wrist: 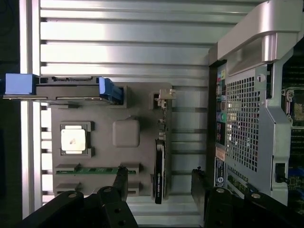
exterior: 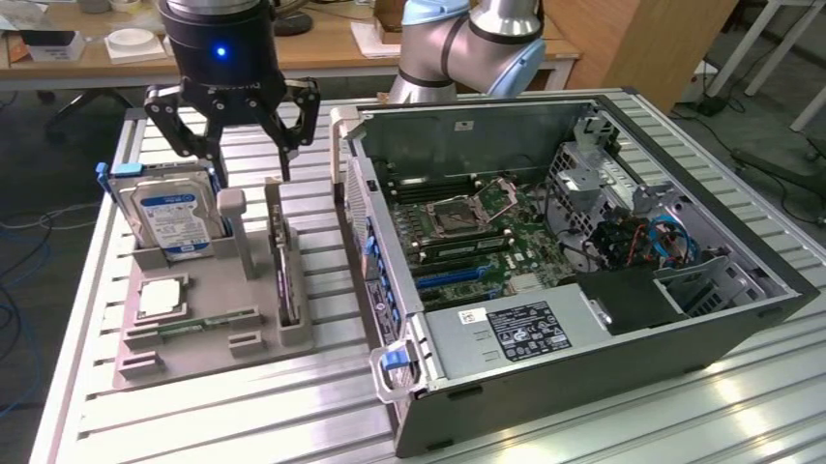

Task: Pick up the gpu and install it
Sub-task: 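Pick up the gpu and move the gpu toward the slot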

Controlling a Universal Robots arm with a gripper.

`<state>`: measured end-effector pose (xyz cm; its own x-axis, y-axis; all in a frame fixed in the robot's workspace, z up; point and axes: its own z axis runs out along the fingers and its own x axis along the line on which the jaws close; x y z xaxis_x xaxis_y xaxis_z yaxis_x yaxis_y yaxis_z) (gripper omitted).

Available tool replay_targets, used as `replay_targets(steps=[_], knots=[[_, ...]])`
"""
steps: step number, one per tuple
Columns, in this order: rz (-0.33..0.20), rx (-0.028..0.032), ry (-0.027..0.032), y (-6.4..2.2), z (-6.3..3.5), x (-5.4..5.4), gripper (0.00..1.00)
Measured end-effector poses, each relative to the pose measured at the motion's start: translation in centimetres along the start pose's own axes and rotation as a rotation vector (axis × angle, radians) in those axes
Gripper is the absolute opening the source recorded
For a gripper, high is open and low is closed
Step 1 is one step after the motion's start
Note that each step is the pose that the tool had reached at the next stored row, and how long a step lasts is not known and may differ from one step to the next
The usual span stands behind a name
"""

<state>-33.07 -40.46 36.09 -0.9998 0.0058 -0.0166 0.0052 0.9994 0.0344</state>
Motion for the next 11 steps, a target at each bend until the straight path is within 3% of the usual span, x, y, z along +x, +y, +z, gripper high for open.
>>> replay_targets(steps=[11], knots=[[0.0, 0.0, 0.0, -0.05, 1.49, 0.0, 0.65]])
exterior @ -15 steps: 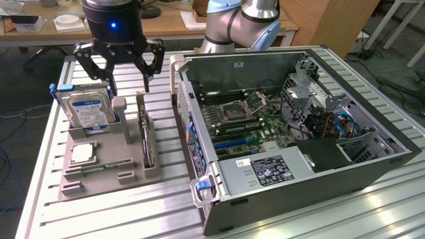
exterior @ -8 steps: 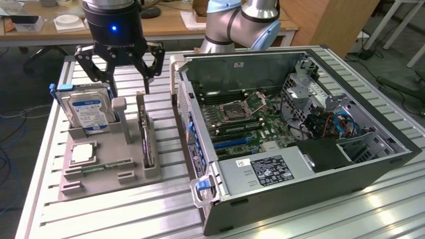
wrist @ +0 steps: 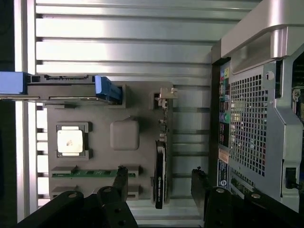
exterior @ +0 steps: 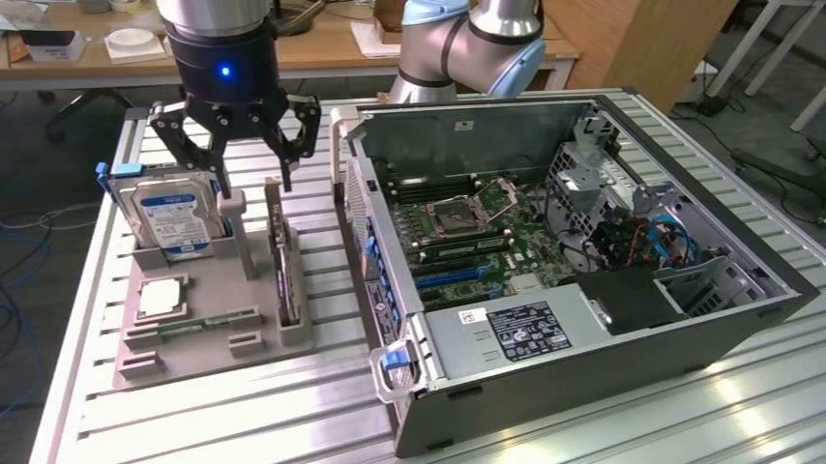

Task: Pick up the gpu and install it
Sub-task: 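Pick up the gpu and move the gpu toward the slot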

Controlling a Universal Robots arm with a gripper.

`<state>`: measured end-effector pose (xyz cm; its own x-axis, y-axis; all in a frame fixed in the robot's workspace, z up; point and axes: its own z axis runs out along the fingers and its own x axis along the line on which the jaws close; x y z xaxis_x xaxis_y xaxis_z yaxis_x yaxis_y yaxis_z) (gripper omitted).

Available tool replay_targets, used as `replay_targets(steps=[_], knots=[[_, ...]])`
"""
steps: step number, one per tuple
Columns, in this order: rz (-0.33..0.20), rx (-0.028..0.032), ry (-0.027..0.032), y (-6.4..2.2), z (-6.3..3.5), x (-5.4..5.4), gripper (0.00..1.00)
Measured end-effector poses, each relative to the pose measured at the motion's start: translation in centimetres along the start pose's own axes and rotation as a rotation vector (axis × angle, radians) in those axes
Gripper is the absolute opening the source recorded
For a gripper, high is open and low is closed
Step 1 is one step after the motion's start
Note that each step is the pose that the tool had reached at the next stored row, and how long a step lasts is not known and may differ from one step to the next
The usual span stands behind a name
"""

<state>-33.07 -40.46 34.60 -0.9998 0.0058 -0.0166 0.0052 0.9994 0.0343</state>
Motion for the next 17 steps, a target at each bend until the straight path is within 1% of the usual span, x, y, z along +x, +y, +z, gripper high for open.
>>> replay_targets(steps=[17], knots=[[0.0, 0.0, 0.0, -0.1, 3.09, 0.0, 0.65]])
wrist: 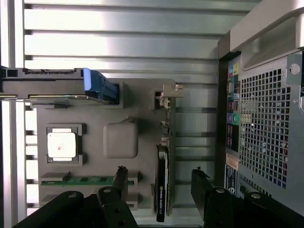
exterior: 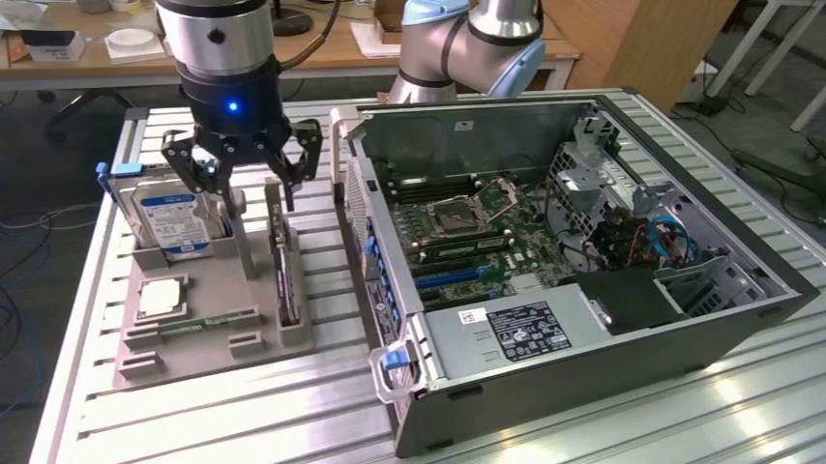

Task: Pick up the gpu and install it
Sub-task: 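Pick up the gpu and move the gpu toward the slot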

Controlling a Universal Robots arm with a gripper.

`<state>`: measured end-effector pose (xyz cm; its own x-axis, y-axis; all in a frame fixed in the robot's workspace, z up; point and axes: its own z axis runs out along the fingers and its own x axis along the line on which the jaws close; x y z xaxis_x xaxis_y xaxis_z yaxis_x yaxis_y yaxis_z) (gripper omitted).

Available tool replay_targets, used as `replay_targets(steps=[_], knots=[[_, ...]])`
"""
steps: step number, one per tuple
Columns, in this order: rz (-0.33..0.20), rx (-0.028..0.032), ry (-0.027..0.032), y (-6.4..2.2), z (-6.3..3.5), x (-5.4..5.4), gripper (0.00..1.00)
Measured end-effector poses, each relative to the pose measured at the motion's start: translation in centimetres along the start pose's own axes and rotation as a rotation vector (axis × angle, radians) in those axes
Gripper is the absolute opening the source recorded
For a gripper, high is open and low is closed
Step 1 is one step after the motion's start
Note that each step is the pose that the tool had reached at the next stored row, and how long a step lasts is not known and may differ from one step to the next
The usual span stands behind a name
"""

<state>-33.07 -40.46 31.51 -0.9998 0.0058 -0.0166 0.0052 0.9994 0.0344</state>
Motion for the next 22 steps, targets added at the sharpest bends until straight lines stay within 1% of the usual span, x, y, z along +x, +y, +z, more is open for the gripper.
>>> replay_targets(steps=[12, 17, 20, 22], knots=[[-0.001, -0.0001, 0.0003, -0.09, 2.18, 0.0, 0.65], [-0.002, 0.0, 0.0004, -0.13, 2.29, 0.0, 0.65], [-0.001, 0.0, 0.0004, -0.6, 2.32, 0.0, 0.65], [-0.001, 0.0001, 0.0002, -0.68, 2.52, 0.0, 0.65]])
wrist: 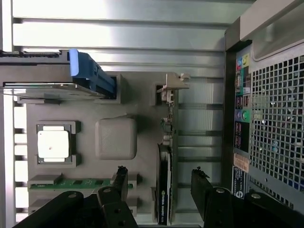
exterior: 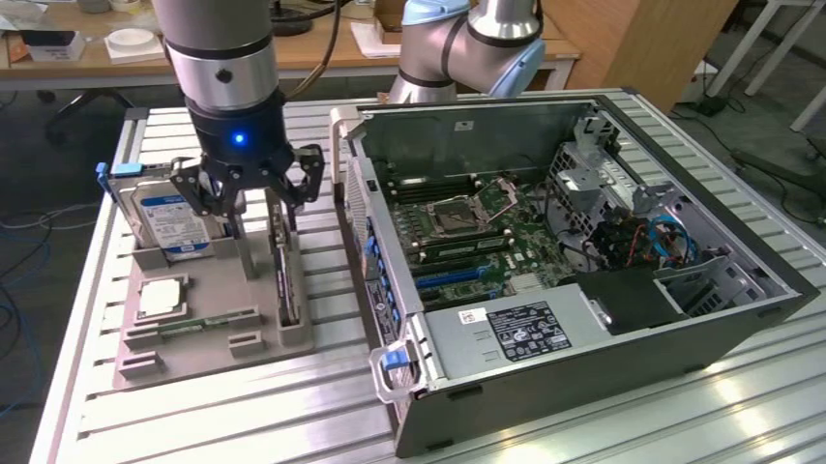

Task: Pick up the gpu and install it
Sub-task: 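Pick up the gpu and move the gpu toward the slot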

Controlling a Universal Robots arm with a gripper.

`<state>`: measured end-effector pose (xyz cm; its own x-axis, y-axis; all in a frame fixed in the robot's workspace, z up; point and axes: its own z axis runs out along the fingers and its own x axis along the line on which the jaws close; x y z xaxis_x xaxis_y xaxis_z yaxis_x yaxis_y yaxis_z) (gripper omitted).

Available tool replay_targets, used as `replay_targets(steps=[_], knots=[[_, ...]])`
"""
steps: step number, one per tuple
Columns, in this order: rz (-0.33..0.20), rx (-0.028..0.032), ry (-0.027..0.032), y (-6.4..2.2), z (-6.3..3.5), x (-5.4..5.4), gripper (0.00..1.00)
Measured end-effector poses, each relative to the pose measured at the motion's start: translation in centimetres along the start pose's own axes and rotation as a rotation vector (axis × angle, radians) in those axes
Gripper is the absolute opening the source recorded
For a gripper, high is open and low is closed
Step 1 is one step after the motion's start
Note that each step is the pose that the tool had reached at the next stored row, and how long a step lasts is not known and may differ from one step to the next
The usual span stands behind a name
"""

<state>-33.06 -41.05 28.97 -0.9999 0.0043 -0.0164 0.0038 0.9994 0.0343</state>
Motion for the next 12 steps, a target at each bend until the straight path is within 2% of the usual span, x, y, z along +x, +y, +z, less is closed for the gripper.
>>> replay_targets(steps=[12], knots=[[0.0, 0.0001, 0.0002, -0.51, 2.0, 0.0, 0.65]])
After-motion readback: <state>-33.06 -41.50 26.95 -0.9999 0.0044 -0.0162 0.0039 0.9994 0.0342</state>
